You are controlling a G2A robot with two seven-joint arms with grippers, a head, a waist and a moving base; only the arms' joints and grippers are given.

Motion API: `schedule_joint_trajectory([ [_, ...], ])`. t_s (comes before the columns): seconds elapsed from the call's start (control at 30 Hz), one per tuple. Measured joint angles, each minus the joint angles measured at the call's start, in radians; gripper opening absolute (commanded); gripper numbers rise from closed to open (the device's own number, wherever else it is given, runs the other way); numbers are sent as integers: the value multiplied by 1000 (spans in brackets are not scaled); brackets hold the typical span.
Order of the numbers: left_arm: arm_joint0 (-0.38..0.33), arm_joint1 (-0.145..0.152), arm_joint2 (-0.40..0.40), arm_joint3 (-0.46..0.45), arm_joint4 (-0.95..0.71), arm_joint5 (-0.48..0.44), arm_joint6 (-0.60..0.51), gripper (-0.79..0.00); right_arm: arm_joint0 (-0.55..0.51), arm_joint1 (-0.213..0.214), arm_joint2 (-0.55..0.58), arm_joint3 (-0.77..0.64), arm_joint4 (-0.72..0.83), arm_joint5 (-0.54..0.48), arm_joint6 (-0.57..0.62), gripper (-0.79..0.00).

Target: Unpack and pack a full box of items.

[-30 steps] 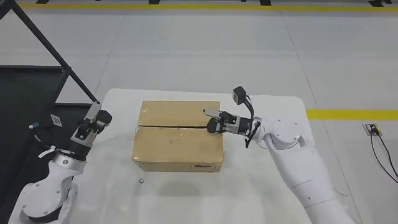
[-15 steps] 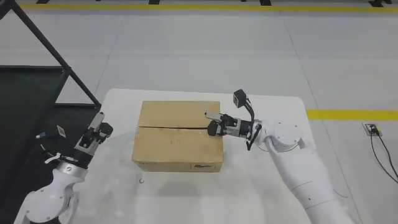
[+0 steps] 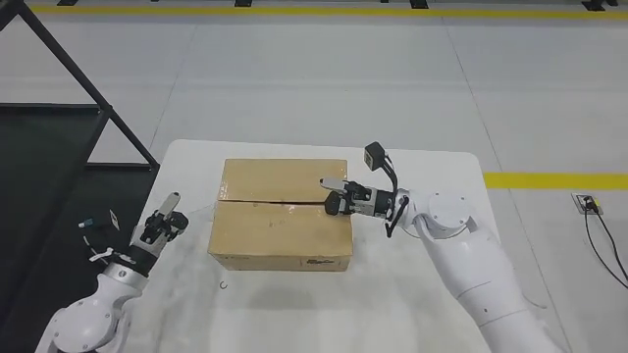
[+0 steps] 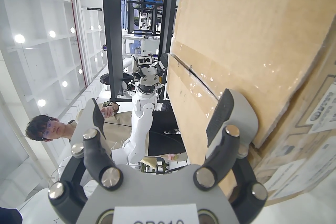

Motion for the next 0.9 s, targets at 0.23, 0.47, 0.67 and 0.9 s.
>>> schedule_joint_trajectory([
  [0.23,0,0,0,0,0,-1,0,0,2,0,-2,2,-2,4,-1,0],
  [0.47,16,-6,24,28,-33,20,-12,0,2,0,-1,2,-2,4,-1,0],
  [0.67,40,-13,30,62,-123,7,-30,0,2,0,-1,2,-2,4,-1,0],
  [0.9,4,-19,48,137,-169,61,-36,0,2,0,-1,2,-2,4,-1,0],
])
